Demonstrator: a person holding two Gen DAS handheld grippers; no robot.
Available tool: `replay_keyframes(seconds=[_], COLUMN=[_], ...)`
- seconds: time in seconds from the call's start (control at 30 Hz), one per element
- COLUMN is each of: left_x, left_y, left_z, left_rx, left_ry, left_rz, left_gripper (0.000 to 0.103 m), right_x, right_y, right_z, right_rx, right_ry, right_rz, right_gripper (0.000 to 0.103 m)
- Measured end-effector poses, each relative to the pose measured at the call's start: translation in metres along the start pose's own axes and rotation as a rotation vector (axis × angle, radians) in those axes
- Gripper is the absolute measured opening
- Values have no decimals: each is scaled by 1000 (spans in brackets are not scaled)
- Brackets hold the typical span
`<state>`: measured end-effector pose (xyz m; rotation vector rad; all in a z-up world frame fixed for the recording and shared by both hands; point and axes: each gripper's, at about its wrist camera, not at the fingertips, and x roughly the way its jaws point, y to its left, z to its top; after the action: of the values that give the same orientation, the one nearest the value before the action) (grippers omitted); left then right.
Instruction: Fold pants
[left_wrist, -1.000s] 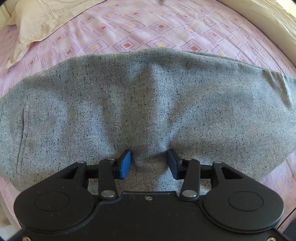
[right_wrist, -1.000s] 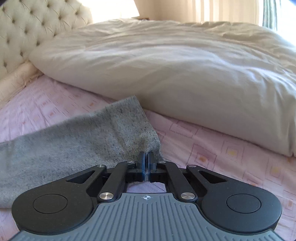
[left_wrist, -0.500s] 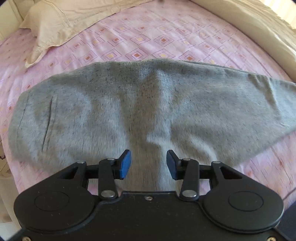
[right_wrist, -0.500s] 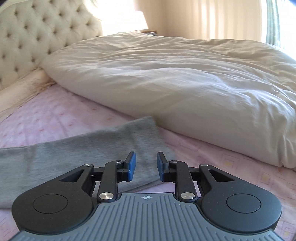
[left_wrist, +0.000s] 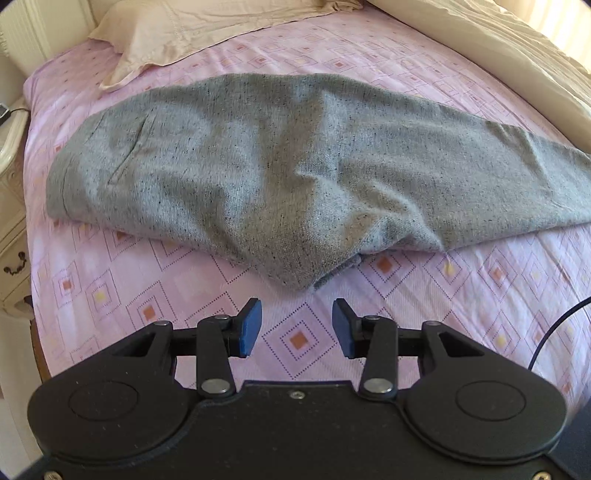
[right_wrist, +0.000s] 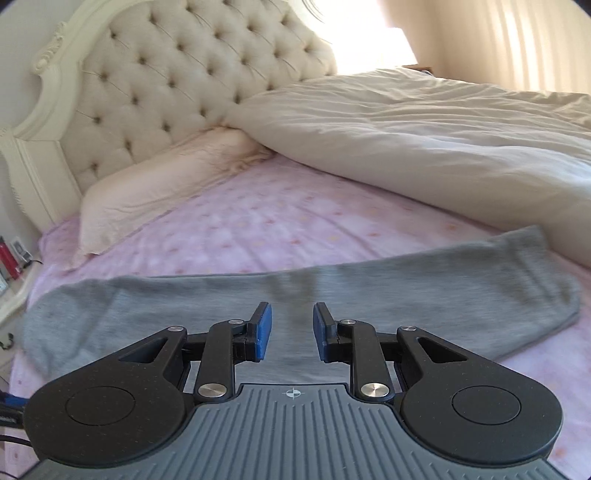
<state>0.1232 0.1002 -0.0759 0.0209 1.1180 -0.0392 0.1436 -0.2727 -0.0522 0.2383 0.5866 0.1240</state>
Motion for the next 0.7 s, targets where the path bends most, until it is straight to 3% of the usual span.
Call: replay_keyframes(seconds=[0.07, 0.13, 0.23, 0.3, 0.43, 0.63, 0.7], left_x=[2, 2, 7, 13, 25, 37, 36], left_y=[0, 2, 3, 4, 5, 19, 18], left_z=[-1, 1, 7, 10, 12, 19, 21], left_rx=[-26, -56, -92, -106, -141, -247, -251], left_ry=[-10, -23, -25, -14, -4, 28, 38], left_rz=[-3, -7, -8, 6, 53, 50, 59], left_gripper=[51, 51, 51, 51, 51, 52, 43], right_x=[6, 16, 12, 10, 20, 26, 27], right_y=[14, 28, 38, 33, 23, 16, 16], right_z=[-17, -26, -24, -22, -20, -24, -26], right_rx=[-56, -171, -276, -241, -186, -103, -99], right_ry=[-88, -88, -162, -176, -117, -83, -71], right_rz=[17, -11, 28, 66, 43, 51, 48], right_gripper=[24, 24, 24, 24, 24, 24, 24])
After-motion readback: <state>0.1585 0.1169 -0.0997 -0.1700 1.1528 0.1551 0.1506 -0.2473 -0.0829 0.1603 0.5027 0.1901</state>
